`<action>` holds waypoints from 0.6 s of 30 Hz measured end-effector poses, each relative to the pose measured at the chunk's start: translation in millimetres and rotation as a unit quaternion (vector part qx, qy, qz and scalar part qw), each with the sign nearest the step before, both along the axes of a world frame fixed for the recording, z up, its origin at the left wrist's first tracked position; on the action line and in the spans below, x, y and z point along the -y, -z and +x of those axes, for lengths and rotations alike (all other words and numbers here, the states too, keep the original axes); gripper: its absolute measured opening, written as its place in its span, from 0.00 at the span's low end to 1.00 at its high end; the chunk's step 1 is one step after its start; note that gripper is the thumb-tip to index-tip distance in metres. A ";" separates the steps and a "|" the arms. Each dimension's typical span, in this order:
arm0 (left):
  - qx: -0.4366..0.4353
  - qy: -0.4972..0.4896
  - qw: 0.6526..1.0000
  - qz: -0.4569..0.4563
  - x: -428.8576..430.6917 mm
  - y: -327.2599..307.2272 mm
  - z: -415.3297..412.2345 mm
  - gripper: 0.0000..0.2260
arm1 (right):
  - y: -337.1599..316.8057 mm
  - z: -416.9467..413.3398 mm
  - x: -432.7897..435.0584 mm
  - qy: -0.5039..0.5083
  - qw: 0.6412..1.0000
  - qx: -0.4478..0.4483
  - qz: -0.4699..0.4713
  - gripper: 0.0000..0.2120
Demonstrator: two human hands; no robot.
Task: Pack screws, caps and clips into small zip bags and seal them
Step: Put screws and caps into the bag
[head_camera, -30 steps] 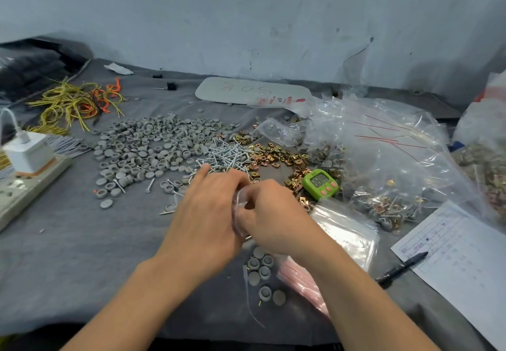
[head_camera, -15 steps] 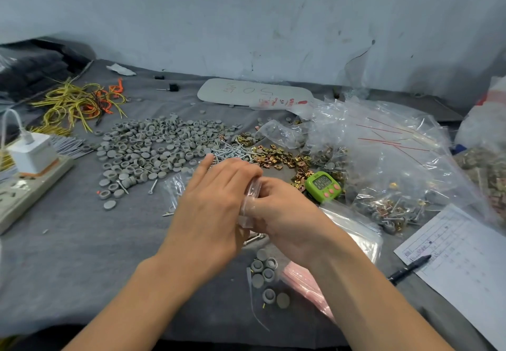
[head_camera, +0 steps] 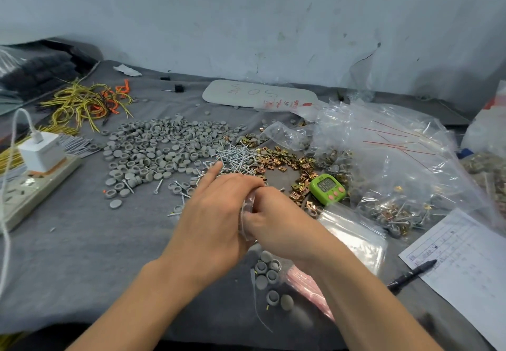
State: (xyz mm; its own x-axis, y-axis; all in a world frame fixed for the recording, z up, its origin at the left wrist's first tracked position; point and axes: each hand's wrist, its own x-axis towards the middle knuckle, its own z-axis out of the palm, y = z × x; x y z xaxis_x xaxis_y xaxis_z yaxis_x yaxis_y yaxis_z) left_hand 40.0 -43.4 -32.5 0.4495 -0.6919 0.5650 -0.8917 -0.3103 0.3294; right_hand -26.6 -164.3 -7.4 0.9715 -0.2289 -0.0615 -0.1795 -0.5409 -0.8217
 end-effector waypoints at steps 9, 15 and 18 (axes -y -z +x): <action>0.041 0.010 0.999 0.016 -5.4 -5.8 0.4 0.28 | -3.8 2.9 -6.2 -0.046 0.998 -0.022 -0.033 0.11; 0.017 0.017 0.999 0.033 -2.6 -4.6 2.3 0.31 | -5.4 -1.3 -5.2 -0.008 0.999 -0.034 0.025 0.07; -0.034 -0.018 0.999 0.018 -2.9 -5.1 5.5 0.37 | -3.9 0.1 -6.0 0.042 0.995 -0.021 0.085 0.13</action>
